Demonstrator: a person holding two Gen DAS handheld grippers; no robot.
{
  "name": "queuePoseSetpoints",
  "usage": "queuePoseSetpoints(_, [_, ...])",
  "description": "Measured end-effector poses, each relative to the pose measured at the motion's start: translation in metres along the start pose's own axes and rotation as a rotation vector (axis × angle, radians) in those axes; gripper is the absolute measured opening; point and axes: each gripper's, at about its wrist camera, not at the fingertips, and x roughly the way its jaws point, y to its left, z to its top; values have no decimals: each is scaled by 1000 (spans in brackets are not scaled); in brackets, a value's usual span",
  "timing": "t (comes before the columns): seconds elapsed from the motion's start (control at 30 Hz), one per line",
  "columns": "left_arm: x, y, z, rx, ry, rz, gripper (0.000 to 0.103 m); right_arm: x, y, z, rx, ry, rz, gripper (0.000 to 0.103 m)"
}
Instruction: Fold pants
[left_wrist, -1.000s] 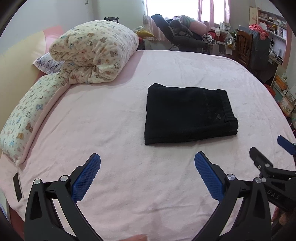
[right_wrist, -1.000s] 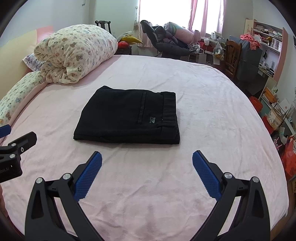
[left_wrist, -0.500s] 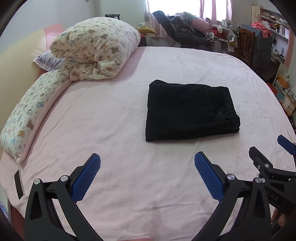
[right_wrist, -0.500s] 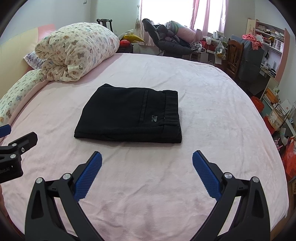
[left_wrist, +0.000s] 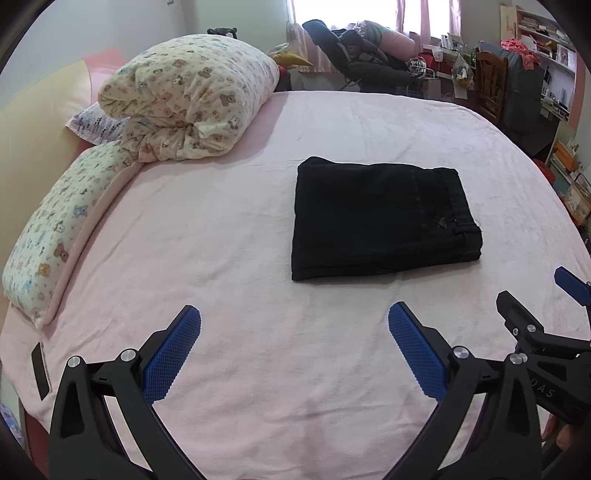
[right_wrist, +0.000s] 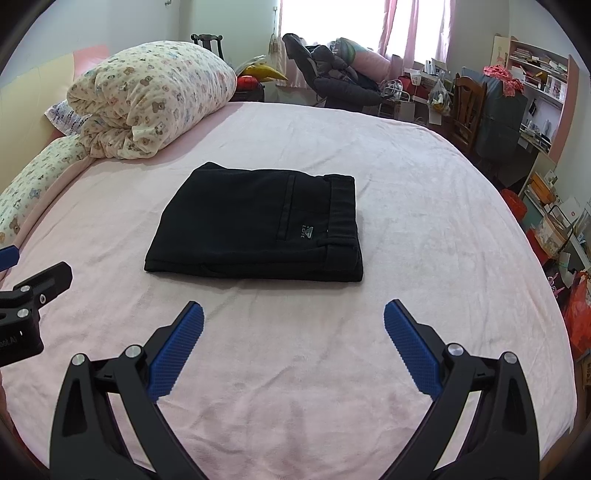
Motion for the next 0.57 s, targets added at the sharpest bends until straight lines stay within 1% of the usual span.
queuePoseSetpoints(0.17, [0, -2, 1, 19, -14, 8, 102, 1, 1, 0, 1, 1, 0, 98])
queuePoseSetpoints(0.33, [1, 1, 3, 4, -19, -11, 102, 1, 1, 0, 1, 3, -1, 98])
queuePoseSetpoints(0.4, [3, 3, 3, -9, -6, -25, 102, 2, 0, -1, 0, 4, 0, 98])
queuePoseSetpoints(0.5, [5, 7, 3, -32, 8, -20, 102, 4, 0, -2, 1, 5, 0, 98])
queuePoseSetpoints(0.57, [5, 6, 3, -28, 9, -14, 102, 5, 0, -2, 0, 6, 1, 98])
